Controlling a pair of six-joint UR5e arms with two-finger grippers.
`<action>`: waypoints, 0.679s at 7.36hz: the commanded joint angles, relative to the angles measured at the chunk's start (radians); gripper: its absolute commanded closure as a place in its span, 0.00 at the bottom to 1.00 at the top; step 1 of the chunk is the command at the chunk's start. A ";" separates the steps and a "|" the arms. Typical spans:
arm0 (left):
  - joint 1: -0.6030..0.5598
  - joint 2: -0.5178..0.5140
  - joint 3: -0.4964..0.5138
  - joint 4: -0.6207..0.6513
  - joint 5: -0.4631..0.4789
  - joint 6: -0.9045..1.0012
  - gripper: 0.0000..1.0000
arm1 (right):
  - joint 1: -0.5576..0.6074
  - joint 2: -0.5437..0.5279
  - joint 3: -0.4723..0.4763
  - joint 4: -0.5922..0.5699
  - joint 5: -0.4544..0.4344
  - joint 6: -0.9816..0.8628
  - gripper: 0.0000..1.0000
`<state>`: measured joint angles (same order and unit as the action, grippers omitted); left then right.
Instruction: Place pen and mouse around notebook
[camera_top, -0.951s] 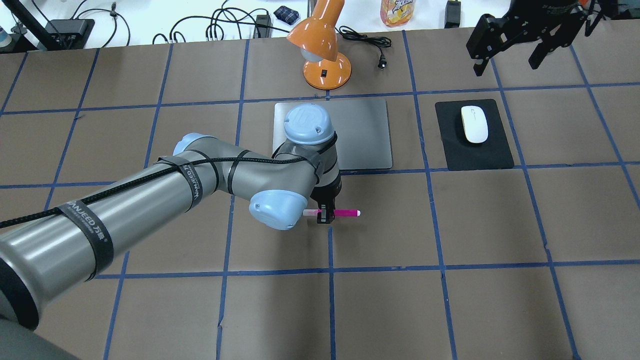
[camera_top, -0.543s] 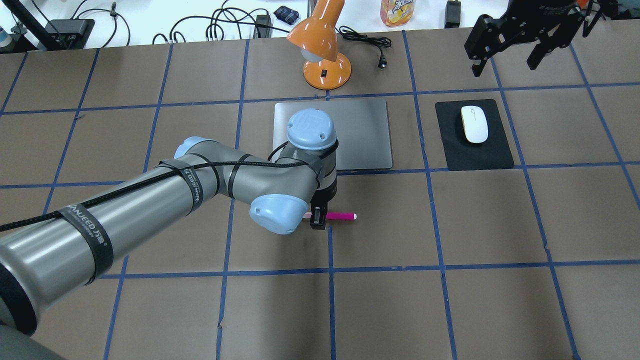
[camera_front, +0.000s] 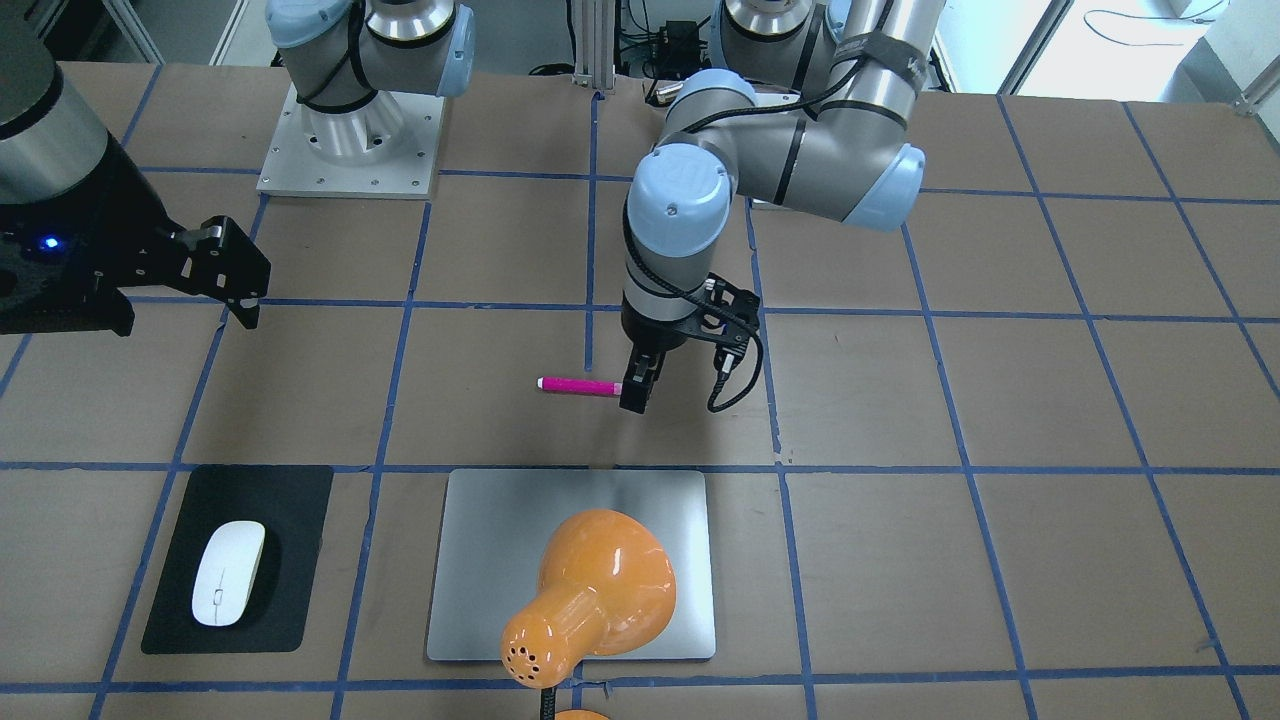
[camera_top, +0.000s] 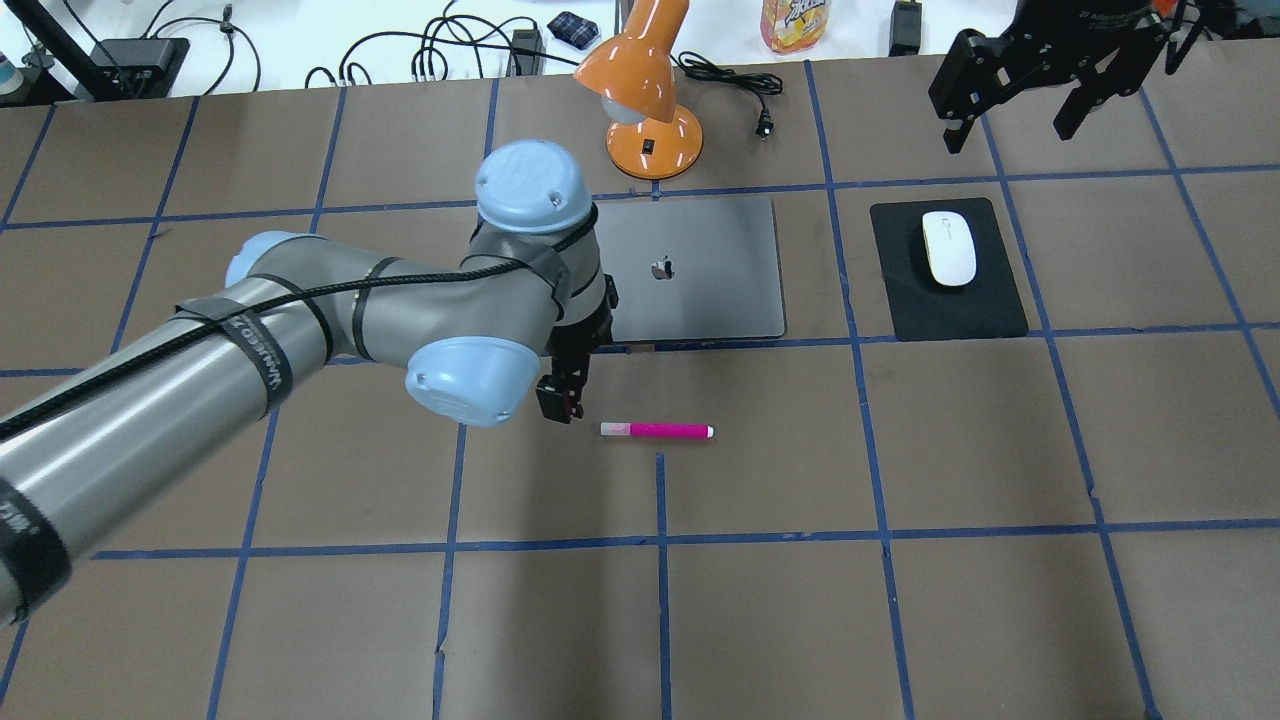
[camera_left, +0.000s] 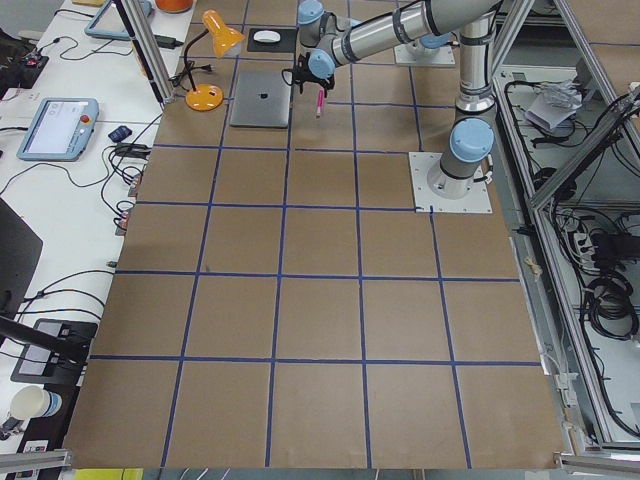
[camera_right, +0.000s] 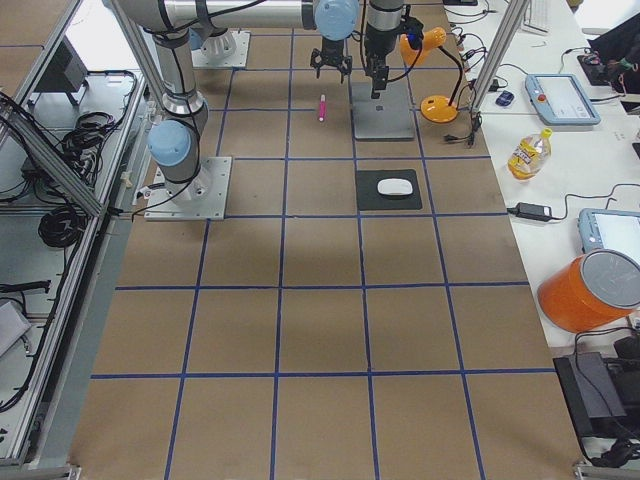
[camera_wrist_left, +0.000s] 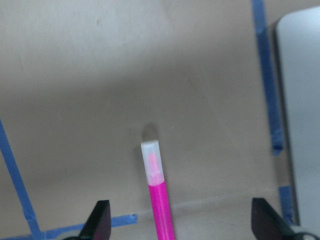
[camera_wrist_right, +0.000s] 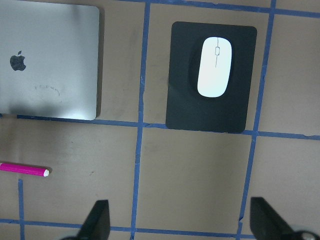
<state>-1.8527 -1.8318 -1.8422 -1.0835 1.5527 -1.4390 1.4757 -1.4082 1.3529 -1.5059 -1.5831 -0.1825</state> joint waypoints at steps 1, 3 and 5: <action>0.174 0.122 0.004 -0.149 0.062 0.491 0.00 | 0.000 0.000 0.000 -0.001 0.000 0.000 0.00; 0.239 0.205 0.008 -0.180 0.061 0.746 0.00 | 0.000 0.000 0.000 -0.001 0.000 0.000 0.00; 0.262 0.223 0.068 -0.215 0.060 0.839 0.00 | 0.000 0.000 0.000 0.000 0.000 0.000 0.00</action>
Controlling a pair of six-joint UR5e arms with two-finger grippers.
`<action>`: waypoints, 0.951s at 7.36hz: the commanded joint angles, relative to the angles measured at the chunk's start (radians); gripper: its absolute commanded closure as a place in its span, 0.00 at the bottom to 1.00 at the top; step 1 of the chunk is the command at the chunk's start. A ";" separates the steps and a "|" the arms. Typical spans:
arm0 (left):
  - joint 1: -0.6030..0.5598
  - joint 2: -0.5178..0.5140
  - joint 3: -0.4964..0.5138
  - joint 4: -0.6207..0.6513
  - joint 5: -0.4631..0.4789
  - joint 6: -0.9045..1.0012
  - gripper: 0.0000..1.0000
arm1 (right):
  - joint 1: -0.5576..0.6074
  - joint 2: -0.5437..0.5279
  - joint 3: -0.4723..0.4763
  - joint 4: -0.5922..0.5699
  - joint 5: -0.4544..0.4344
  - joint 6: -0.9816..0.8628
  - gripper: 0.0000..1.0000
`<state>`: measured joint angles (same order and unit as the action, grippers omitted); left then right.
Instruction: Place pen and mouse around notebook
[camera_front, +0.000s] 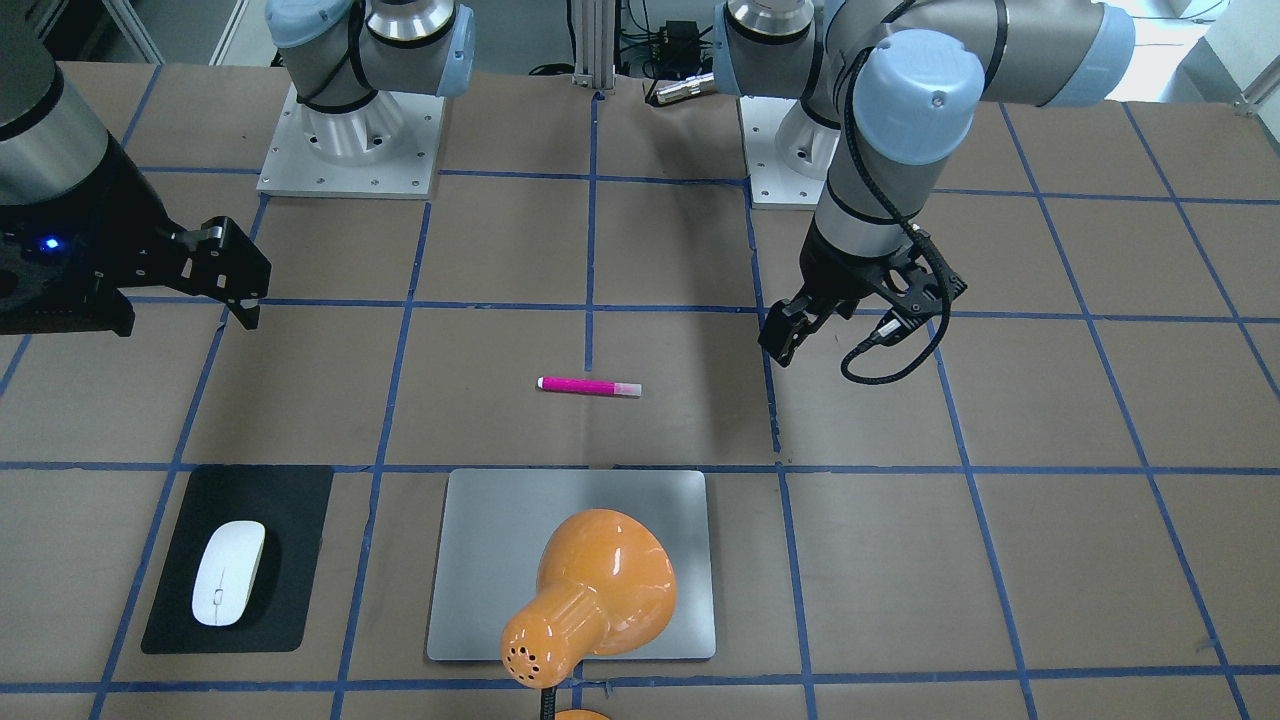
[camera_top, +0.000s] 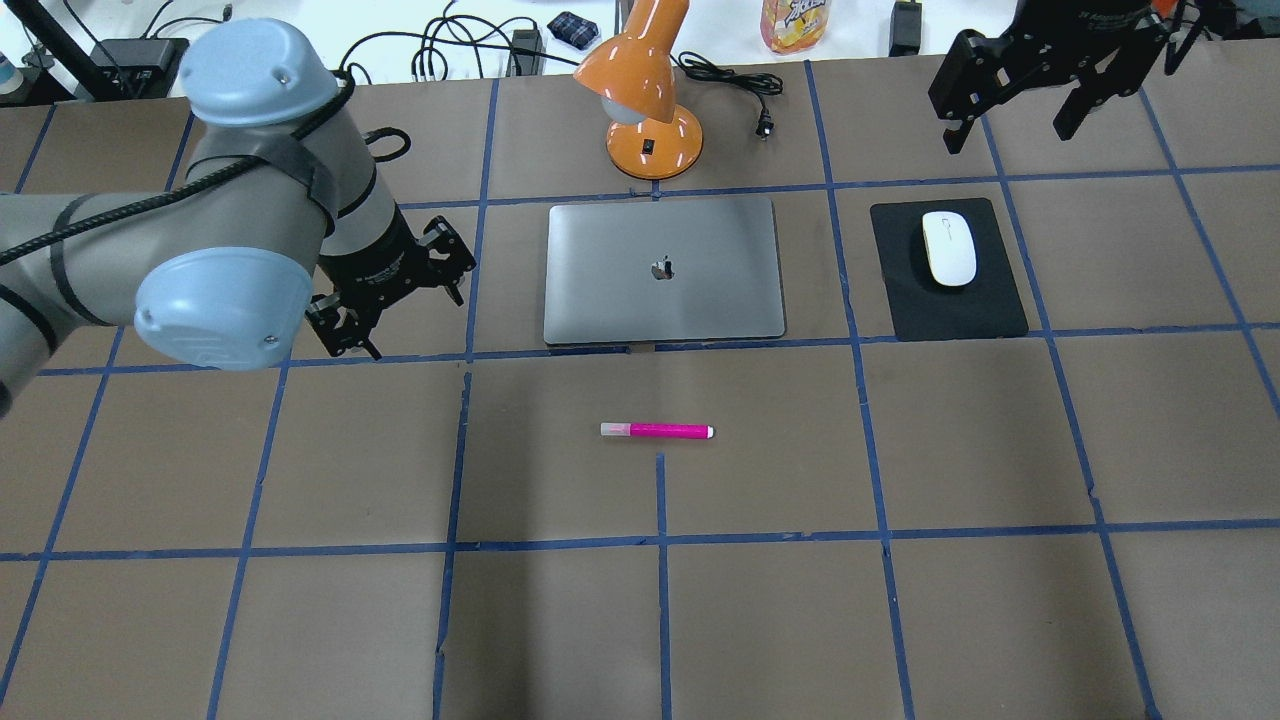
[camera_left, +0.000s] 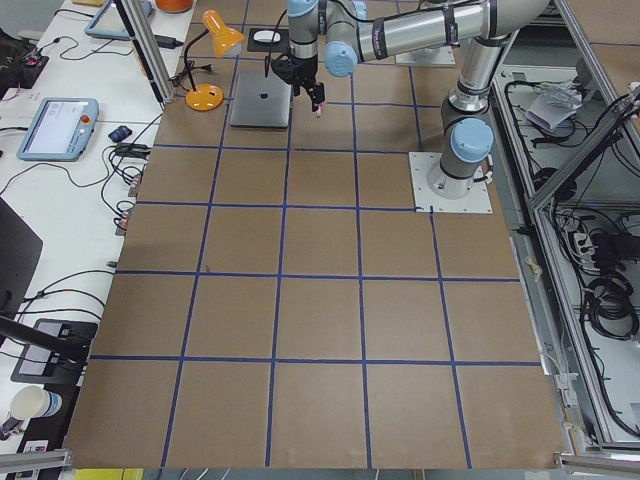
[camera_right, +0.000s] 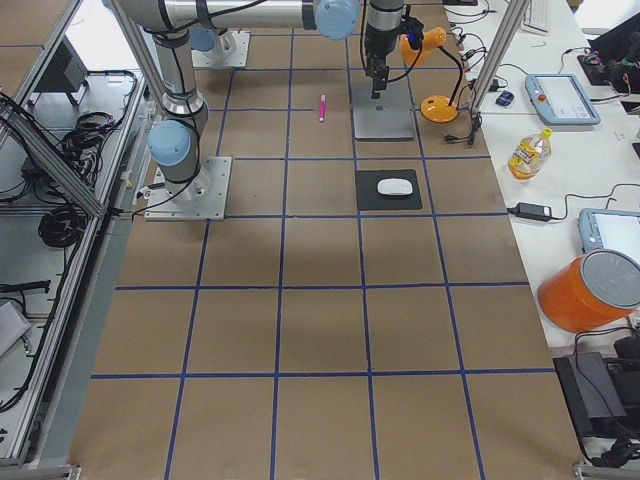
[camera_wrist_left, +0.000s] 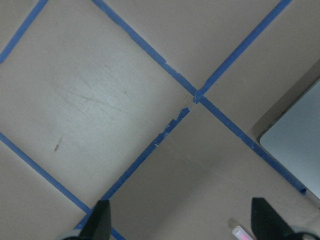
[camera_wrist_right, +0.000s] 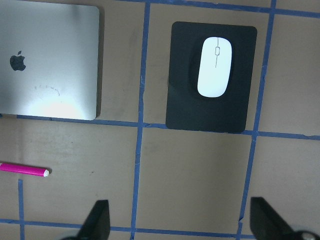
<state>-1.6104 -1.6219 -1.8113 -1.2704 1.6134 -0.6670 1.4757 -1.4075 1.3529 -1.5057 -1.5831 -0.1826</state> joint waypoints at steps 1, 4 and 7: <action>0.047 0.013 0.094 -0.094 -0.006 0.186 0.00 | 0.000 0.001 0.000 0.001 0.000 0.000 0.00; 0.075 0.011 0.222 -0.220 0.000 0.433 0.00 | 0.000 0.001 0.000 0.001 -0.002 0.000 0.00; 0.079 -0.004 0.324 -0.314 0.002 0.613 0.00 | 0.000 0.001 -0.001 0.004 -0.008 0.000 0.00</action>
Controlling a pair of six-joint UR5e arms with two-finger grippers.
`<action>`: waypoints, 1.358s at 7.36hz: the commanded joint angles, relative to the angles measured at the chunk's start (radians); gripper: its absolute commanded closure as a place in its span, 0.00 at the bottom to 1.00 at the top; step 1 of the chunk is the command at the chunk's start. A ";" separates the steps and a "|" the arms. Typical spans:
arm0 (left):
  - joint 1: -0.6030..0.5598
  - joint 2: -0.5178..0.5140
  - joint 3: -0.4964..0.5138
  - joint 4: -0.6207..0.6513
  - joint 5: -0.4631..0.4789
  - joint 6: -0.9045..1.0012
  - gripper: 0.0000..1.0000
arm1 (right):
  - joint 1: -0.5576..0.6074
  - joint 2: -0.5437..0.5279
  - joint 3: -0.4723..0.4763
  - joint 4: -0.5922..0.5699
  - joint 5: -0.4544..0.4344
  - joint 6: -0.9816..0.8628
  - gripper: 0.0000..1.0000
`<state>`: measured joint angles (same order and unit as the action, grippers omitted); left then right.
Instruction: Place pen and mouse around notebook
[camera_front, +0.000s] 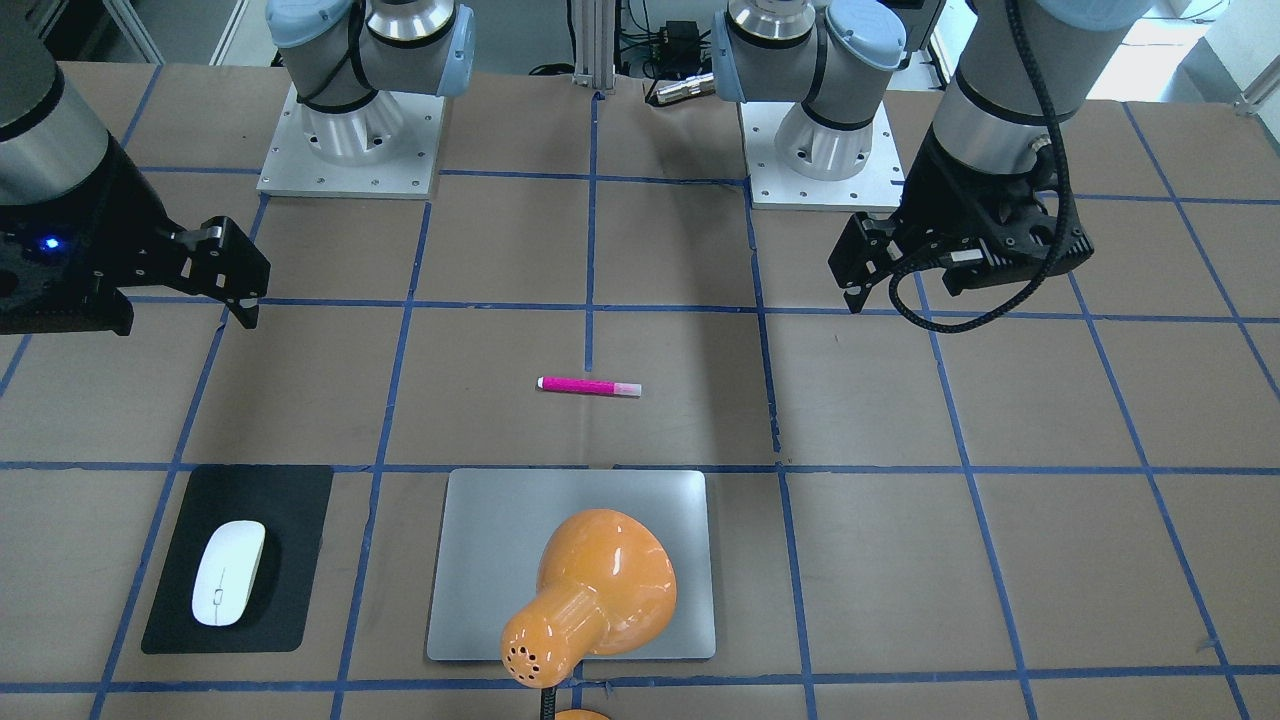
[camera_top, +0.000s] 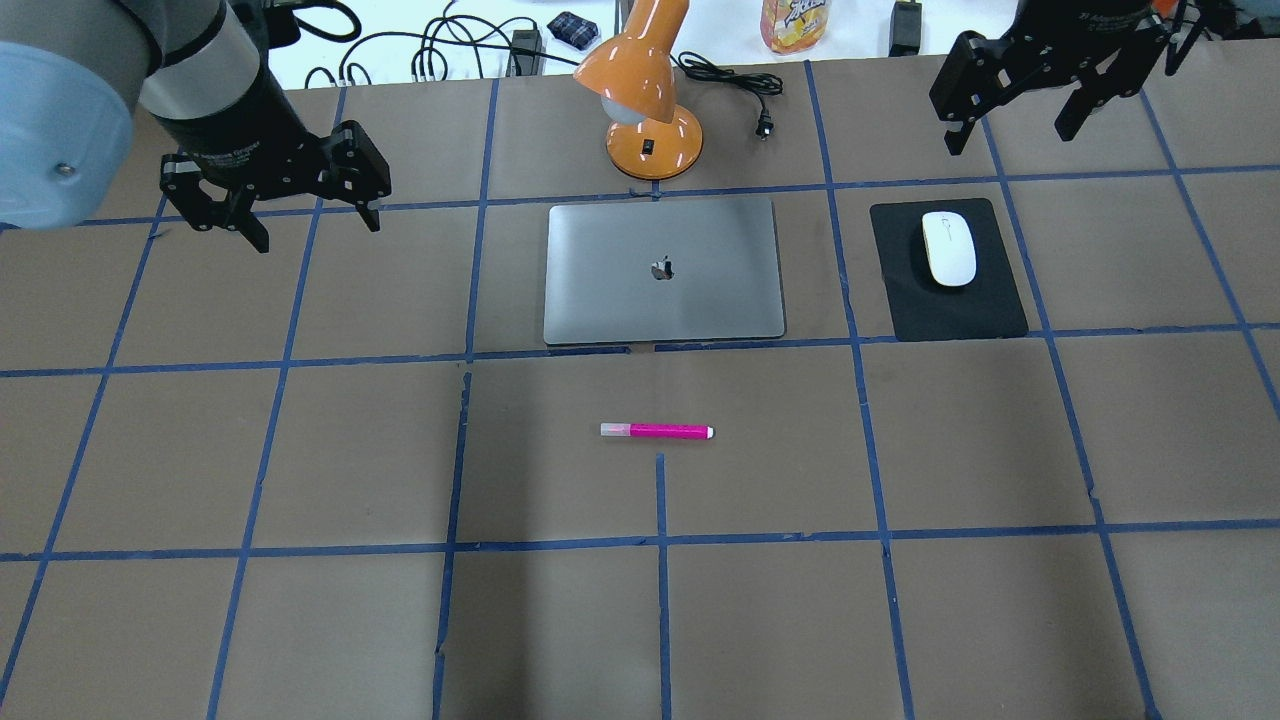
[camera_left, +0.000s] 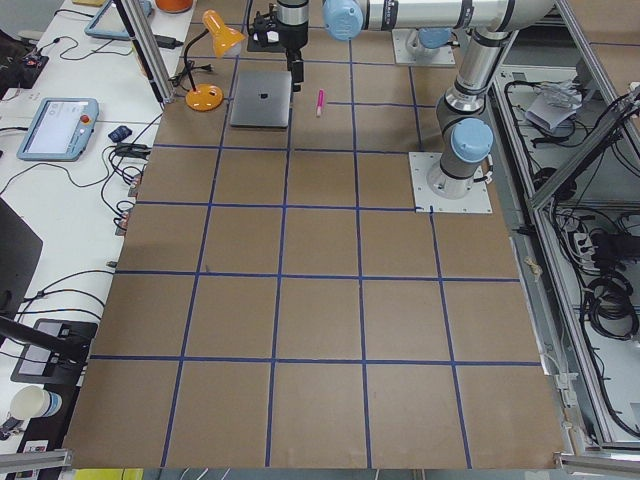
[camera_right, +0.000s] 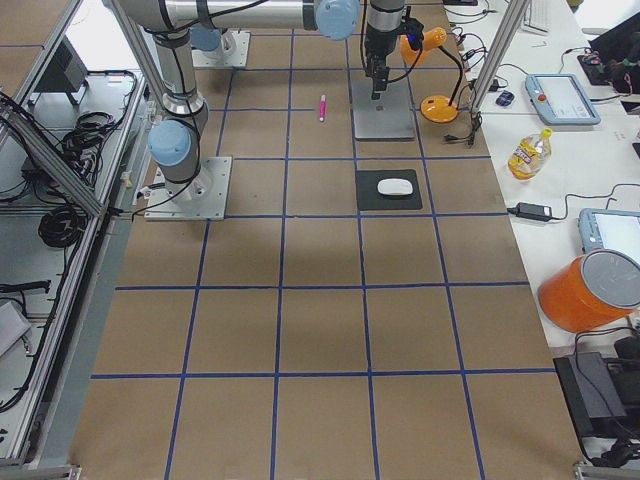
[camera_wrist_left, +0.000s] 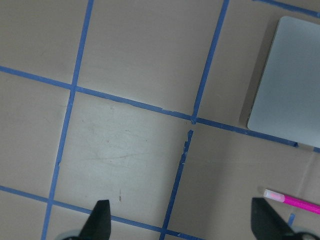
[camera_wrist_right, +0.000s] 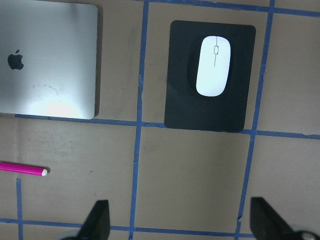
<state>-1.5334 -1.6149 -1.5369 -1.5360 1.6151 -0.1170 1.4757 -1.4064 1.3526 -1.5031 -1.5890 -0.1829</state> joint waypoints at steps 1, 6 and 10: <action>0.004 -0.031 0.105 -0.108 0.000 0.074 0.00 | 0.000 0.001 -0.004 0.000 -0.003 -0.001 0.00; 0.002 -0.040 0.118 -0.135 -0.001 0.115 0.00 | 0.000 -0.003 -0.006 0.004 -0.002 -0.001 0.00; -0.002 -0.013 0.067 -0.122 -0.023 0.151 0.00 | 0.000 -0.002 -0.001 0.004 -0.006 -0.001 0.00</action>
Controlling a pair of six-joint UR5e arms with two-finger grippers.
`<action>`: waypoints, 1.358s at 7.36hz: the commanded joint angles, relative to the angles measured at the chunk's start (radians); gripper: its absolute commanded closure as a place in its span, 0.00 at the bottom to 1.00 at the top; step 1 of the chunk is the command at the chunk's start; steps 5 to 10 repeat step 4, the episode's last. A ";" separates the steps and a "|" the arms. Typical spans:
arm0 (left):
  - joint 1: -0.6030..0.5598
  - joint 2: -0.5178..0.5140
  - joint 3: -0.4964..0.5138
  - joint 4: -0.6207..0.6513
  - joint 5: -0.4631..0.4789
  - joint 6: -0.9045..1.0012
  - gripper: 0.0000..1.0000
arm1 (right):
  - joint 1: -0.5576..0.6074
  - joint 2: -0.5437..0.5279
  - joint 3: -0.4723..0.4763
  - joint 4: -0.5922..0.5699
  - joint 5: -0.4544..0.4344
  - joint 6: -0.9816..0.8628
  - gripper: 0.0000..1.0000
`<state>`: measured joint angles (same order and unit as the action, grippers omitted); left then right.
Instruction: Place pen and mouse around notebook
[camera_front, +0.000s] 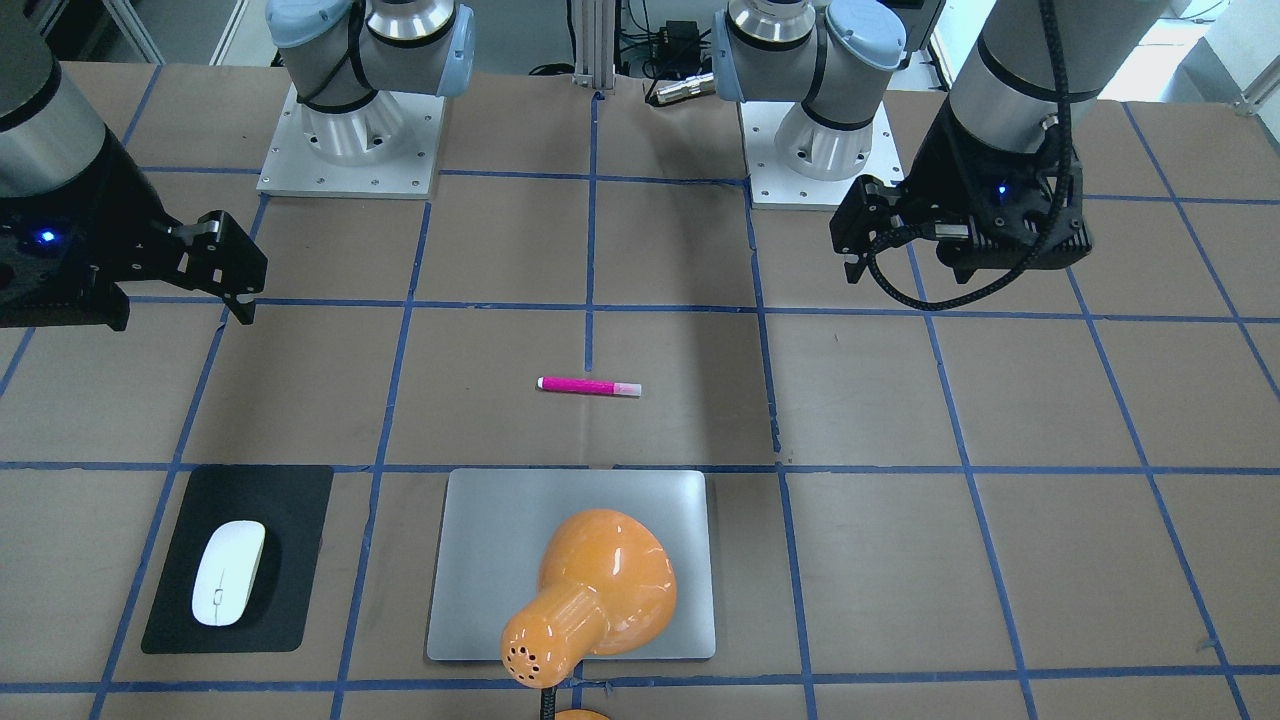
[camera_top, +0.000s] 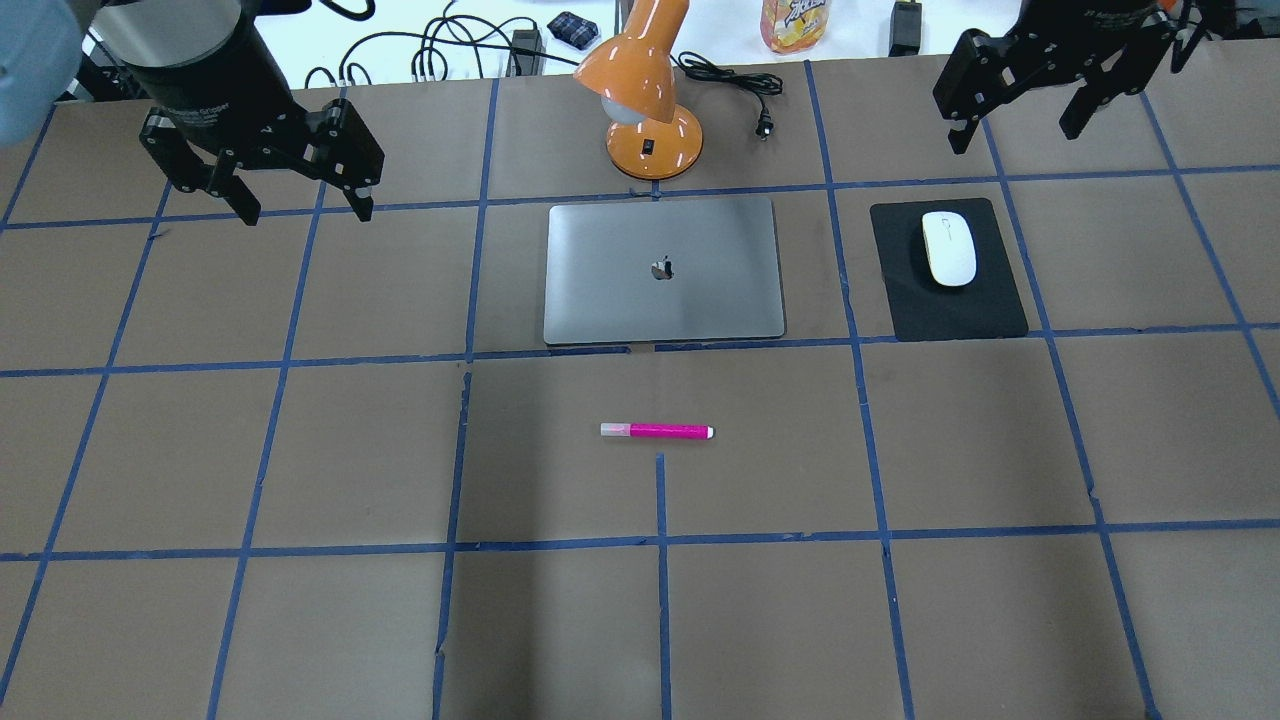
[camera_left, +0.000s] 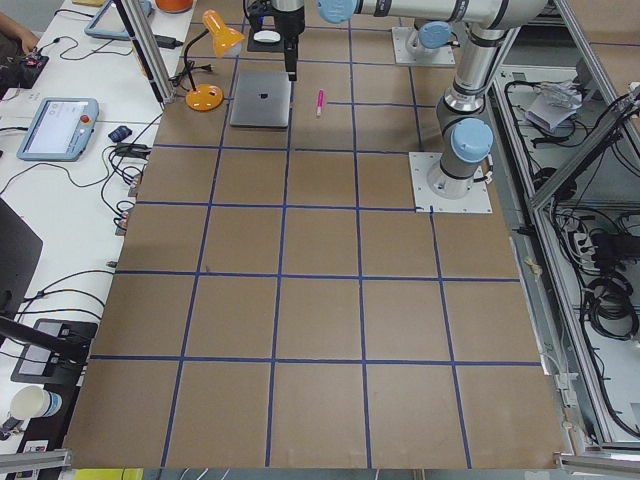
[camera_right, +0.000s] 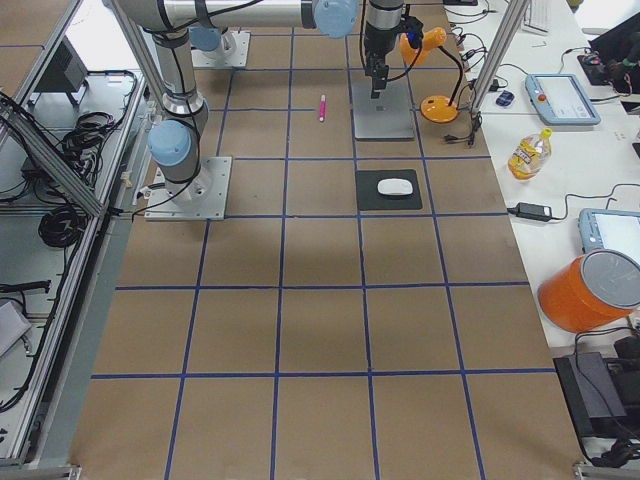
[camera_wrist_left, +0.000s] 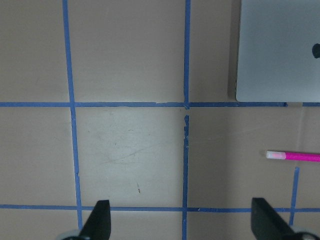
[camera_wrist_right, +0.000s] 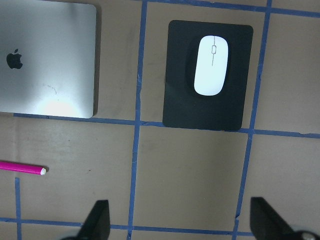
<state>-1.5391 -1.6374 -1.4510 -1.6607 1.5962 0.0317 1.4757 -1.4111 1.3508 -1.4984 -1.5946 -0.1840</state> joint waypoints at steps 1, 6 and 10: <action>0.004 0.008 -0.020 0.004 -0.004 0.002 0.00 | 0.000 -0.003 0.002 0.003 -0.001 0.000 0.00; 0.004 0.019 -0.011 0.006 -0.042 0.036 0.00 | 0.000 -0.005 0.004 0.004 -0.001 0.000 0.00; 0.004 0.019 -0.011 0.006 -0.042 0.036 0.00 | 0.000 -0.005 0.004 0.004 -0.001 0.000 0.00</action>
